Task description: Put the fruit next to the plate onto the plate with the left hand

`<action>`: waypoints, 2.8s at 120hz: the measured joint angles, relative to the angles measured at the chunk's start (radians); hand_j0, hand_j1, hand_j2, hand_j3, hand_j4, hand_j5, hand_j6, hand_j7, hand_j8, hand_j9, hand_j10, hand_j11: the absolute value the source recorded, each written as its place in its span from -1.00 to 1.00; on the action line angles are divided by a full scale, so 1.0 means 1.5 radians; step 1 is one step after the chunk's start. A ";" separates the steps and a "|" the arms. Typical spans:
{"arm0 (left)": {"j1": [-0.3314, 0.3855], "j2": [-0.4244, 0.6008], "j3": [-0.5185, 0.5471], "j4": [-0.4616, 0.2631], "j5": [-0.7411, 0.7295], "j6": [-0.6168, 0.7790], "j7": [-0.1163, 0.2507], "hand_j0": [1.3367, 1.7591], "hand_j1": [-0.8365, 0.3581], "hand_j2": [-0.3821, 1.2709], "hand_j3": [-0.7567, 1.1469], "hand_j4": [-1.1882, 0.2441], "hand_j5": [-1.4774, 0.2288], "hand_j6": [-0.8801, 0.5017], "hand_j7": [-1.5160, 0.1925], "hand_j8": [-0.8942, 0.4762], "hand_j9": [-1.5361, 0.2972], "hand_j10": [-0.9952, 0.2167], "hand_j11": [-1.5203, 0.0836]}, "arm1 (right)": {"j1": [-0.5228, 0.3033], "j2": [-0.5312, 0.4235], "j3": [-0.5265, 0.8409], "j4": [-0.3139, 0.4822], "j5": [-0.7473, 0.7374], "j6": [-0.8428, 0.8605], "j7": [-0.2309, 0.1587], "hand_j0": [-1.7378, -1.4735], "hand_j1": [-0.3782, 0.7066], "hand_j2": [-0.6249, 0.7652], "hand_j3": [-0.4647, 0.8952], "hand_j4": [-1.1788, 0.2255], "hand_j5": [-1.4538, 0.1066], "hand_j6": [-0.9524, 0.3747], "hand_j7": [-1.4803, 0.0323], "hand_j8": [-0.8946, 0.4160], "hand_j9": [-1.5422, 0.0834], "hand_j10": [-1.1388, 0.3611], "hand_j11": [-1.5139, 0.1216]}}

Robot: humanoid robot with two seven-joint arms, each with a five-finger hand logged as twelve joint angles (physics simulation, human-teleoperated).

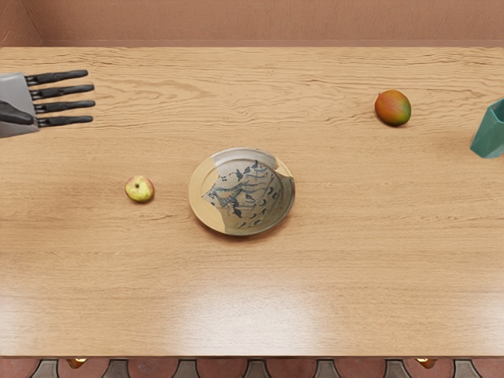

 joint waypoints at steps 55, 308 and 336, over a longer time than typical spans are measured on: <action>-0.119 -0.151 0.017 -0.020 0.487 -0.001 0.000 0.52 0.94 -0.53 -0.20 0.63 0.70 0.25 0.74 0.28 0.65 0.61 0.86 | 0.000 0.000 0.000 0.000 0.000 0.000 0.000 -0.40 -0.92 -0.10 -0.32 0.66 0.84 0.42 0.94 0.35 0.88 0.50 0.83; -0.086 -0.244 0.134 -0.163 0.741 0.406 0.000 0.51 -0.22 0.02 -0.20 -0.34 -0.36 -0.39 -0.30 -0.28 -0.34 -0.34 -0.27 | 0.000 0.000 0.000 0.000 0.000 0.000 0.000 -0.40 -0.92 -0.10 -0.32 0.66 0.84 0.42 0.94 0.35 0.88 0.50 0.83; -0.096 -0.243 -0.004 -0.153 0.492 0.122 0.000 0.51 -0.18 -0.05 -0.20 -0.33 -0.37 -0.39 -0.31 -0.29 -0.33 -0.34 -0.26 | 0.000 0.000 0.000 0.000 0.000 0.000 0.000 -0.40 -0.92 -0.10 -0.32 0.66 0.84 0.42 0.94 0.35 0.88 0.50 0.83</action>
